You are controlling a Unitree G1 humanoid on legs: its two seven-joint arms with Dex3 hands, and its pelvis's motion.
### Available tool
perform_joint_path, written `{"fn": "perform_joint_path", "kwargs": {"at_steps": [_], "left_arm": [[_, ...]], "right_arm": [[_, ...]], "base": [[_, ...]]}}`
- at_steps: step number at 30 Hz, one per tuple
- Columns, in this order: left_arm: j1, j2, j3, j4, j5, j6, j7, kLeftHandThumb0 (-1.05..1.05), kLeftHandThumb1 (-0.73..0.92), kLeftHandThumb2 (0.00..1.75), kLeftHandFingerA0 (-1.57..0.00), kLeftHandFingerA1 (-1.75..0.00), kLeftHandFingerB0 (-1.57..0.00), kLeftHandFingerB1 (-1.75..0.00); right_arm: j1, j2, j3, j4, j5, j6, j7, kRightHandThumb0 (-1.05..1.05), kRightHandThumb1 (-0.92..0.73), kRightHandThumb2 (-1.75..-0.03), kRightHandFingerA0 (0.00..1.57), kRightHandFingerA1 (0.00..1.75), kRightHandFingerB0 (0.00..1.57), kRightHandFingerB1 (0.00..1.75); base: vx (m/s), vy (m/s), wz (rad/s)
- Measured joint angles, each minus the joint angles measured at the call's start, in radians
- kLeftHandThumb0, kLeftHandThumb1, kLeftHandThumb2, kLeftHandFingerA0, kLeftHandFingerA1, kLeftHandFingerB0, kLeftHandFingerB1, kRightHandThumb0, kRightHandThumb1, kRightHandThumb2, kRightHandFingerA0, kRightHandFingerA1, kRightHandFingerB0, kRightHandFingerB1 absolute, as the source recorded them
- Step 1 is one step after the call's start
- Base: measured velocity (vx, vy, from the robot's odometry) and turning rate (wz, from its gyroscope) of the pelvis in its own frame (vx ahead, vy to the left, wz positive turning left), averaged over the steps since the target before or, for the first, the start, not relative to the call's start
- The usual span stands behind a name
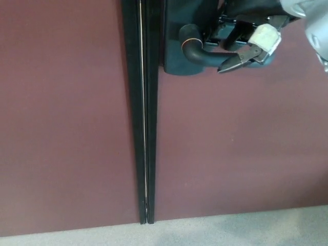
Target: The robot walks towards the door handle and put its right hand on it and twist the handle
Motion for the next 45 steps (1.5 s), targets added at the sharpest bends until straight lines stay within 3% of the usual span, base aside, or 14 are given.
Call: {"fn": "perform_joint_path", "kwargs": {"at_steps": [28, 30, 31, 32, 33, 34, 35, 36, 37, 39, 40, 41, 42, 45], "left_arm": [[-0.169, 0.000, 0.001, -0.010, -0.002, 0.001, -0.001, -0.37, 0.36, 0.51, -0.74, -0.67, -0.69, -0.66], [-0.179, 0.000, 0.001, -0.011, -0.002, 0.001, -0.001, -0.39, 0.35, 0.51, -0.77, -0.66, -0.69, -0.65], [-0.183, 0.000, 0.000, -0.011, -0.002, 0.001, -0.001, -0.41, 0.34, 0.51, -0.77, -0.66, -0.69, -0.65], [-0.189, 0.000, 0.000, -0.011, -0.002, 0.001, -0.001, -0.42, 0.34, 0.51, -0.78, -0.66, -0.69, -0.65], [-0.192, 0.000, -0.001, -0.011, -0.002, 0.001, -0.001, -0.43, 0.34, 0.51, -0.79, -0.67, -0.69, -0.65], [-0.194, 0.000, -0.001, -0.012, -0.002, 0.001, -0.001, -0.43, 0.34, 0.51, -0.79, -0.67, -0.69, -0.65], [-0.203, 0.000, -0.001, -0.012, -0.002, 0.001, -0.001, -0.43, 0.34, 0.51, -0.79, -0.67, -0.69, -0.64], [-0.205, 0.000, -0.001, -0.012, -0.002, 0.001, -0.001, -0.44, 0.34, 0.51, -0.79, -0.67, -0.70, -0.64], [-0.206, 0.001, -0.001, -0.012, -0.002, 0.002, -0.001, -0.44, 0.34, 0.51, -0.78, -0.67, -0.70, -0.65], [-0.211, 0.001, -0.001, -0.012, -0.002, 0.002, -0.001, -0.44, 0.34, 0.51, -0.78, -0.66, -0.71, -0.65], [-0.213, 0.001, -0.001, -0.012, -0.002, 0.003, -0.001, -0.46, 0.32, 0.51, -0.78, -0.67, -0.71, -0.66], [-0.215, 0.001, -0.001, -0.012, -0.002, 0.003, -0.001, -0.43, 0.34, 0.51, -0.77, -0.66, -0.72, -0.65], [-0.220, 0.001, -0.001, -0.012, -0.002, 0.003, -0.001, -0.43, 0.34, 0.51, -0.77, -0.66, -0.71, -0.65], [-0.230, 0.001, -0.001, -0.012, -0.002, 0.003, -0.001, -0.46, 0.32, 0.51, -0.78, -0.68, -0.71, -0.66]], "right_arm": [[0.044, -0.013, -0.064, -0.044, 0.005, -0.041, 0.000, -0.82, -0.50, -0.85, 0.00, 0.00, 0.00, 0.04], [0.046, -0.013, -0.072, -0.044, 0.006, -0.043, 0.001, -0.72, -0.45, -0.85, 0.01, 0.16, 0.06, 0.24], [0.048, -0.013, -0.076, -0.045, 0.007, -0.044, 0.001, -0.75, -0.58, -0.60, 0.11, 0.24, 0.26, 0.30], [0.050, -0.014, -0.084, -0.047, 0.007, -0.048, 0.001, -0.77, -0.49, -0.81, 0.16, 0.38, 0.38, 0.44], [0.051, -0.015, -0.089, -0.049, 0.009, -0.050, 0.001, -0.64, -0.45, -0.88, 0.40, 0.48, 0.74, 0.61], [0.051, -0.017, -0.092, -0.051, 0.010, -0.051, 0.001, -0.64, -0.45, -0.88, 0.40, 0.48, 0.74, 0.61], [0.042, -0.029, -0.111, -0.054, 0.022, -0.051, 0.005, -0.69, -0.49, -0.87, 0.58, 0.54, 0.75, 0.59], [0.028, -0.041, -0.121, -0.051, 0.029, -0.048, 0.011, -0.56, -0.54, -0.57, 0.81, 0.51, 0.81, 0.49], [0.003, -0.054, -0.132, -0.044, 0.037, -0.044, 0.018, -0.48, -0.53, -0.56, 0.87, 0.55, 0.77, 0.50], [-0.045, -0.078, -0.148, -0.029, 0.044, -0.031, 0.027, -0.42, -0.52, -0.56, 0.89, 0.57, 0.72, 0.48], [-0.072, -0.087, -0.155, -0.014, 0.050, -0.023, 0.038, -0.42, -0.43, -0.77, 0.84, 0.70, 0.59, 0.58], [-0.094, -0.094, -0.157, 0.000, 0.056, -0.016, 0.049, -0.35, -0.40, -0.77, 0.79, 0.69, 0.54, 0.57], [-0.118, -0.101, -0.160, 0.017, 0.062, -0.010, 0.060, -0.31, -0.51, -0.54, 0.79, 0.52, 0.63, 0.44], [-0.185, -0.128, -0.166, 0.062, 0.075, 0.005, 0.084, -0.25, -0.49, -0.54, 0.79, 0.53, 0.64, 0.46]], "base": [[0.00, 0.000, 0.00], [0.00, 0.000, 0.00], [0.00, 0.000, 0.00], [0.00, 0.000, 0.00], [0.00, 0.000, 0.00], [0.00, 0.000, 0.00], [-0.01, 0.004, 0.09], [0.00, 0.000, 0.00], [0.00, 0.000, 0.00], [0.00, 0.000, 0.00], [0.00, 0.000, 0.00], [0.00, 0.000, 0.00], [0.00, 0.000, 0.00], [0.00, 0.000, 0.00]]}}
